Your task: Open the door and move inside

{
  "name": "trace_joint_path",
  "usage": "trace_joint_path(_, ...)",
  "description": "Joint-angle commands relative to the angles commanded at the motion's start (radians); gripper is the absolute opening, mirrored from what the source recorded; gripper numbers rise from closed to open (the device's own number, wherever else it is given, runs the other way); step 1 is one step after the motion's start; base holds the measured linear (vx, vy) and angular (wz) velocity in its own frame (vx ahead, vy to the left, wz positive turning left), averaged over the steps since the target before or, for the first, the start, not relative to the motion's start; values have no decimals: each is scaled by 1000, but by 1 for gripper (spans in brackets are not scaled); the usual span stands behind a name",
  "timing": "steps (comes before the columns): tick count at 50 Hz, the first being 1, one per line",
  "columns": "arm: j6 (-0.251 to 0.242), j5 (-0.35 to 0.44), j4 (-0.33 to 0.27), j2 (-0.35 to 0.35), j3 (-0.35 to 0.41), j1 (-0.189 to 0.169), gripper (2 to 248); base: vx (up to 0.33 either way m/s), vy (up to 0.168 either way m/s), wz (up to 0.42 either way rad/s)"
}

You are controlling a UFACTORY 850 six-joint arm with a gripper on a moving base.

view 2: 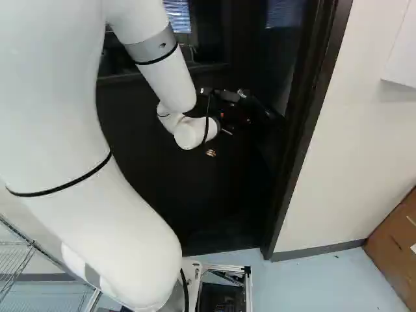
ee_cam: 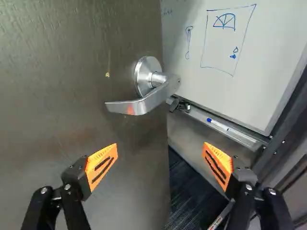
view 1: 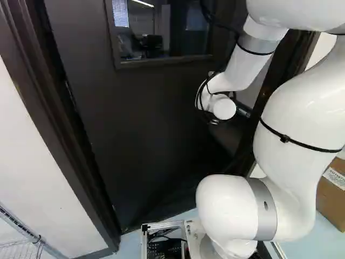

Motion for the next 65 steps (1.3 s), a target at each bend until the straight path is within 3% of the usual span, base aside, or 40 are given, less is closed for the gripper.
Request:
trace_joint_path(32,0,0,68,-32,-33,73,247,0,0,0)
trace_joint_path(65,0,0,74,-66,-70,167,247,0,0,0)
